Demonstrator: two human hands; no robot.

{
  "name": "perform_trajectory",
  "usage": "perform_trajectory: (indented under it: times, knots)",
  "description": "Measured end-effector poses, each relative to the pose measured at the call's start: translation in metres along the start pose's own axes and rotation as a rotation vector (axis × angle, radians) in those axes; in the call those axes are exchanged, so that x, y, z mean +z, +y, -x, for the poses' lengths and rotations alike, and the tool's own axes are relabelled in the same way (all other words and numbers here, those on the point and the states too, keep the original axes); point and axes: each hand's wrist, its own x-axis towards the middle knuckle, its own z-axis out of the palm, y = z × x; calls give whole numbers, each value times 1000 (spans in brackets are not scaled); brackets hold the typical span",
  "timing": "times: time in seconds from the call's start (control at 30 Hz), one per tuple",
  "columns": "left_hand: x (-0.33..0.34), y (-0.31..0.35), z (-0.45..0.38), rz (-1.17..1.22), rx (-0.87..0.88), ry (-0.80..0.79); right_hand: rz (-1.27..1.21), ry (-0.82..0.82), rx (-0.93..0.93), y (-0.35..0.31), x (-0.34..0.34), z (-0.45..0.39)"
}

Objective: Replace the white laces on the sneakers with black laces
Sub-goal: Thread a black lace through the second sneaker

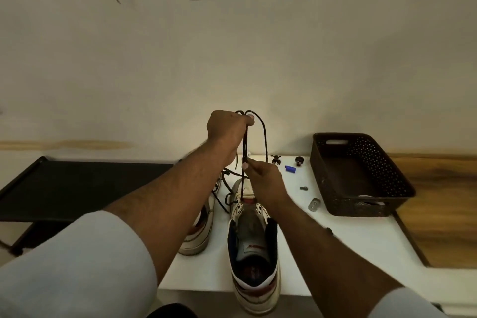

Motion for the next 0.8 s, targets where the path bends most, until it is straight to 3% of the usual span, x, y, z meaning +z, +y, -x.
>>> perform_trajectory:
  times: [0.2,0.33,0.43,0.57,0.7,0.8]
  knots:
    - [1,-1,-1,86,-75,-76,154,18,24,10,20,-13]
    - [-8,-7,-5,128,-90,-132,123,11,43,5,18,-16]
    - [-25,-39,2,-77,-88,-93,43,7,69,5,11,-17]
    - [-43,-114,55,-407,43,2,-3,26,91,8,6,-23]
    - [-29,-126,77,-774,-104,-312,-45,9,114,7,4,-26]
    - [-9,-112,72,-959,-106,-323,-95,-6,149,10,6,-28]
